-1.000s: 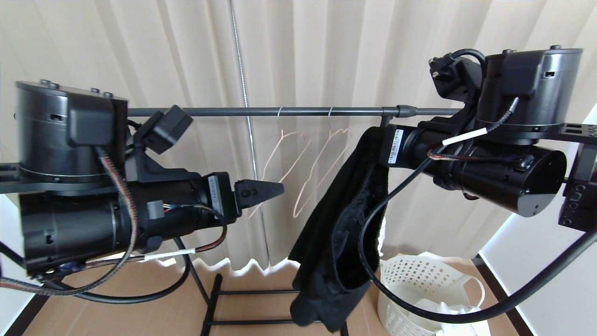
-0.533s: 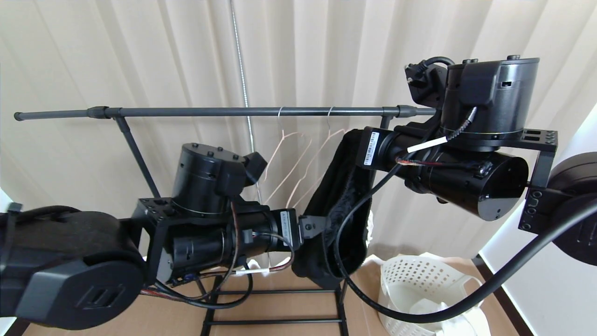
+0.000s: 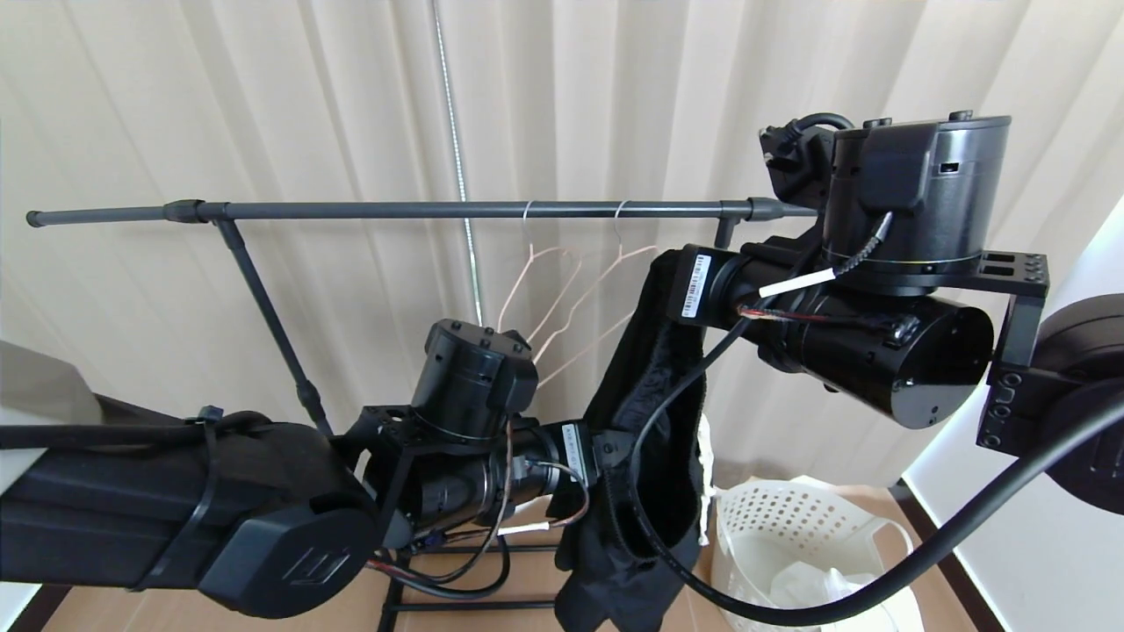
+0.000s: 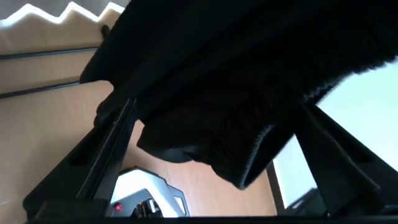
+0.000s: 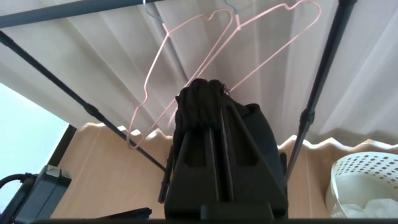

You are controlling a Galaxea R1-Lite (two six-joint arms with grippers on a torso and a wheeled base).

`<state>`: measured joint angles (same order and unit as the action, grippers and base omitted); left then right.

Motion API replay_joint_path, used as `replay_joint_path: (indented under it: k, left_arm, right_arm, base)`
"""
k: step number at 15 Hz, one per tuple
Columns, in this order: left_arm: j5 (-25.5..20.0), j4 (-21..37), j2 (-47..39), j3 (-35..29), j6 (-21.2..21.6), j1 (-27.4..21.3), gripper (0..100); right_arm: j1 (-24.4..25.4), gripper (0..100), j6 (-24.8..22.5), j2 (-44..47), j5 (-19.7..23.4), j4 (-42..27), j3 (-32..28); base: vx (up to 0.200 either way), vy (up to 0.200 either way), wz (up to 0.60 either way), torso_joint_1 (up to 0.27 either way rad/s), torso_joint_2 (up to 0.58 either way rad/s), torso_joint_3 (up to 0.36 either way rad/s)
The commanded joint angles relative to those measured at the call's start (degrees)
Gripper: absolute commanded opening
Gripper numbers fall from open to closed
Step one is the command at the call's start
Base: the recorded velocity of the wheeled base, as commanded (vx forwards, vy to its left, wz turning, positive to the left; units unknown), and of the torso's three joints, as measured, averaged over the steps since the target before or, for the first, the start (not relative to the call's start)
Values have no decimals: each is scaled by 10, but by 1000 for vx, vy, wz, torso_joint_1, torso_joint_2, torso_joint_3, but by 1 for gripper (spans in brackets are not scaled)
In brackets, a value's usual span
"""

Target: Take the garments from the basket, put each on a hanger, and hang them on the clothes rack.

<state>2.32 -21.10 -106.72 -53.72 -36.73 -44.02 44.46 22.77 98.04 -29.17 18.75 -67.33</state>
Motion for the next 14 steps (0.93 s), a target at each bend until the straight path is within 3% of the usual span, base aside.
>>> replay_joint_path:
  k: [1, 4, 11, 14]
  left_arm:
    - [16, 0, -24, -8, -1, -1, 100]
    - [53, 0, -58, -15, 1, -1, 100]
    - [92, 0, -97, -17, 4, -4, 100]
    - [113, 0, -85, -14, 6, 0, 100]
  right_arm:
    - [1, 0, 0, -14, -2, 1, 2]
    - [0, 0, -1, -30, -3, 0, 2]
    - [-3, 0, -2, -41, -3, 0, 0]
    - [-29, 0, -4, -46, -3, 0, 1]
  base:
    - [0, 0, 0, 0, 0, 0]
    - [0, 0, 0, 0, 0, 0]
    - [0, 0, 0, 0, 0, 0]
    - [0, 0, 0, 0, 0, 0]
